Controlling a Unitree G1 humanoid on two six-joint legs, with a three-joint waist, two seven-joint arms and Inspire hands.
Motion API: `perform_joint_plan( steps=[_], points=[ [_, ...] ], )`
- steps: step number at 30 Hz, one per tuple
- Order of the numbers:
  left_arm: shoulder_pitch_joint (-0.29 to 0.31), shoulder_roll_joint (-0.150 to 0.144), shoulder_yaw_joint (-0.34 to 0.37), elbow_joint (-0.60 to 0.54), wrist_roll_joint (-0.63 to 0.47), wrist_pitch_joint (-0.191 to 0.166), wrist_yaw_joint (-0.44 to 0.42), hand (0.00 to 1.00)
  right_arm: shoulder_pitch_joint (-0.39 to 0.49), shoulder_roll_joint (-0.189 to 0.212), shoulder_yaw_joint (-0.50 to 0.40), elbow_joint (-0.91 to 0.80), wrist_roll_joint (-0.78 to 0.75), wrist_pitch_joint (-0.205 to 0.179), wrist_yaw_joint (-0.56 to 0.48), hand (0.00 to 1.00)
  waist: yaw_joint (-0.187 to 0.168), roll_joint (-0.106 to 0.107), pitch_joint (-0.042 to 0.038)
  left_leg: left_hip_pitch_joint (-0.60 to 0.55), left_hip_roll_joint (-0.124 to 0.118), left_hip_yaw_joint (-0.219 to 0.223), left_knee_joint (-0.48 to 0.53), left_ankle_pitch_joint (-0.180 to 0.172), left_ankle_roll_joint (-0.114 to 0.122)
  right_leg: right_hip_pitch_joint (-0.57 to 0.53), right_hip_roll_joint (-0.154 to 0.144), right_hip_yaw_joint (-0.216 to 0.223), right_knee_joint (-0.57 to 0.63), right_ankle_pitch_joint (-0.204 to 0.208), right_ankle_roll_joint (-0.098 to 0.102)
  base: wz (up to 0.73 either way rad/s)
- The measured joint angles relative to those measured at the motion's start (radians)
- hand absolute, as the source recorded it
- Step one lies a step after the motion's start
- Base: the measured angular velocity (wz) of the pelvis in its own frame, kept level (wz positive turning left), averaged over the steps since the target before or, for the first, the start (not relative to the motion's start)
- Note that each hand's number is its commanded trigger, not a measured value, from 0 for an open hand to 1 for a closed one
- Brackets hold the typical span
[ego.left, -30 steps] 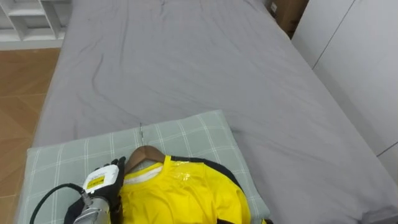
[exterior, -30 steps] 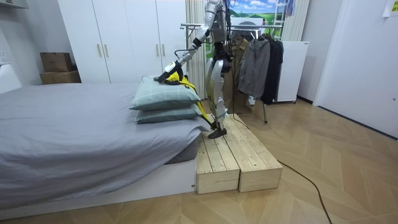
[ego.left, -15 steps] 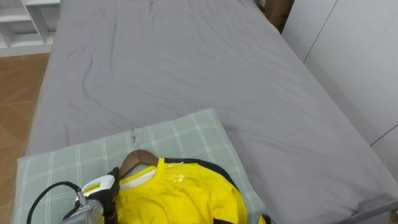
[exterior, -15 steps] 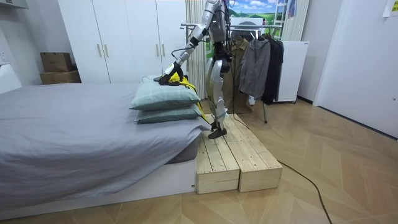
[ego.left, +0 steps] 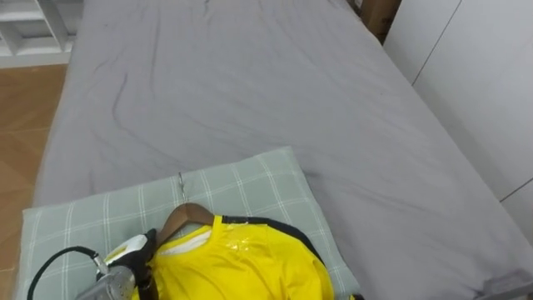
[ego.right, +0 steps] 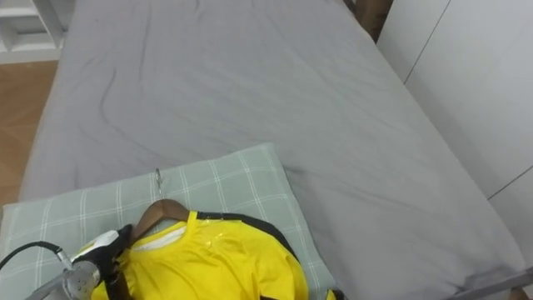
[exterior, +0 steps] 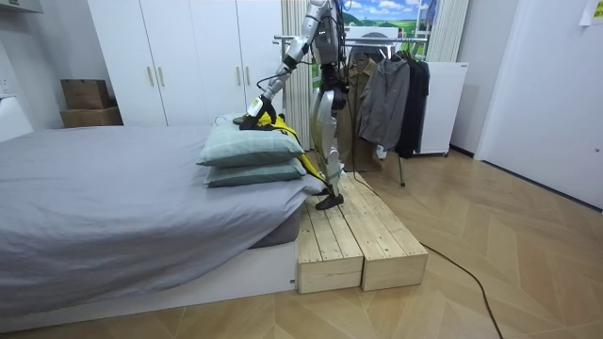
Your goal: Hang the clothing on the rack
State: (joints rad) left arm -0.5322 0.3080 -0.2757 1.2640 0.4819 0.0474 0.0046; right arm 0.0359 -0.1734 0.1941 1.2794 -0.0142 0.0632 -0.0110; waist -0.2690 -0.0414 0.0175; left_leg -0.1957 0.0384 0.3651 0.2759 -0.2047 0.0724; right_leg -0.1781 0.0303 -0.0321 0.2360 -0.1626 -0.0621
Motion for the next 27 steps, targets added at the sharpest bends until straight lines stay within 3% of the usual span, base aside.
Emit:
perform_joint_plan(
  steps=[7,17,27],
  points=[
    [0.001,0.000,0.037,0.014,0.000,0.000,-0.003,0.00,0.004,0.001,-0.001,0.001,0.000,0.007,0.000,0.00,0.000,-0.009,0.0011,0.011,0.001,0.007,-0.001,0.000,0.000,0.006,0.000,0.005,0.001,-0.001,0.000,-0.01],
    [0.001,-0.003,0.058,0.033,-0.020,0.018,0.010,0.00,0.016,0.006,0.001,0.004,0.001,0.061,-0.005,0.00,0.006,-0.010,0.0009,0.015,0.005,0.007,0.012,0.000,0.000,0.013,0.002,0.006,0.002,-0.001,-0.001,-0.01],
    [0.003,-0.008,0.070,0.050,-0.018,0.029,0.013,0.00,0.014,0.013,0.000,0.000,0.000,0.068,-0.010,0.00,0.006,-0.013,-0.0010,0.028,0.007,0.015,0.011,0.000,0.000,0.023,0.004,0.014,0.001,-0.002,-0.003,-0.02]
  ],
)
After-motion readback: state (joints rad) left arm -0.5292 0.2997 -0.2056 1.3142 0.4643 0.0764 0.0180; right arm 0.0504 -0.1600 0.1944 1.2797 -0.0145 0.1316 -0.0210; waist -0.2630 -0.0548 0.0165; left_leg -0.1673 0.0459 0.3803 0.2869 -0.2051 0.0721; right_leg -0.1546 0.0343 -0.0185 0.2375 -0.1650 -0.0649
